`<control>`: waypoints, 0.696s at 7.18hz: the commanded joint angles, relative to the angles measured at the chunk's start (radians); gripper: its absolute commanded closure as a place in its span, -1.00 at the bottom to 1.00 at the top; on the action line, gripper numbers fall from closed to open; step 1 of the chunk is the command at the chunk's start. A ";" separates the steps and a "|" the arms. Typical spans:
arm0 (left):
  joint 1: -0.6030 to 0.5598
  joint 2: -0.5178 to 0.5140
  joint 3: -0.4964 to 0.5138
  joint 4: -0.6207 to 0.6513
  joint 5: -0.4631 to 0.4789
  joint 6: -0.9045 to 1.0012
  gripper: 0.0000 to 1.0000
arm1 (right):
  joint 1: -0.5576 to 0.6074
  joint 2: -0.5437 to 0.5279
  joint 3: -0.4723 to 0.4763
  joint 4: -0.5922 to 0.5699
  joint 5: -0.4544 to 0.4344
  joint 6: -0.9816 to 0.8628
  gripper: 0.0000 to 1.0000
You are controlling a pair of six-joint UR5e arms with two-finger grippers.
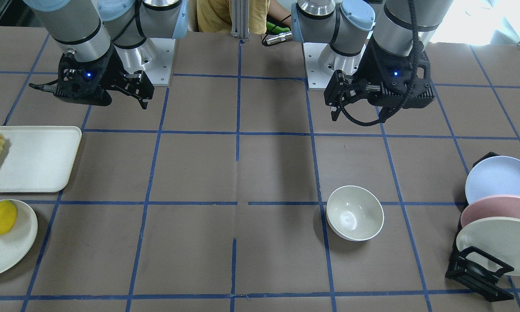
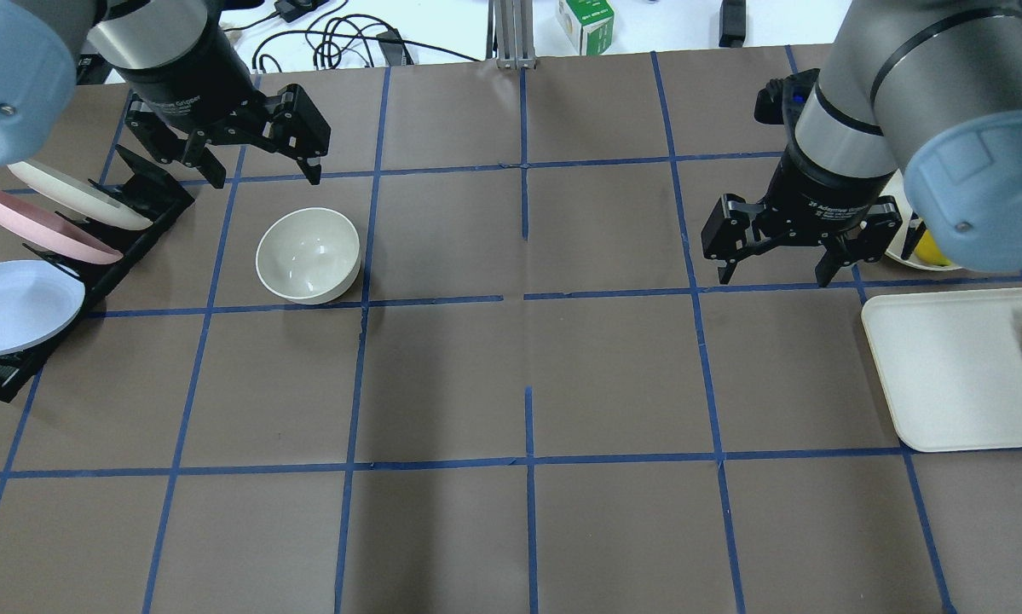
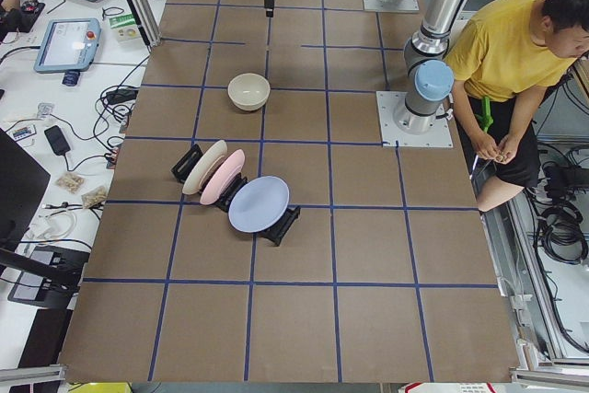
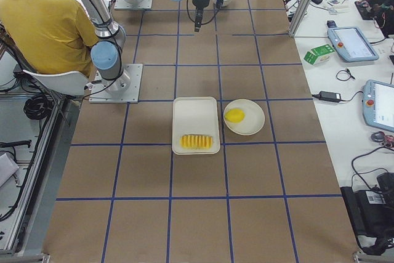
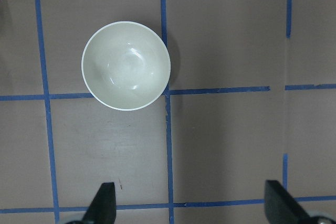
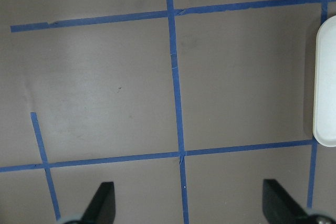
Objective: Place bowl and put lemon in it
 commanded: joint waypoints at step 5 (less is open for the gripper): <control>0.006 -0.026 -0.001 0.011 0.003 -0.014 -1.00 | -0.024 0.006 -0.004 -0.007 0.002 -0.010 -1.00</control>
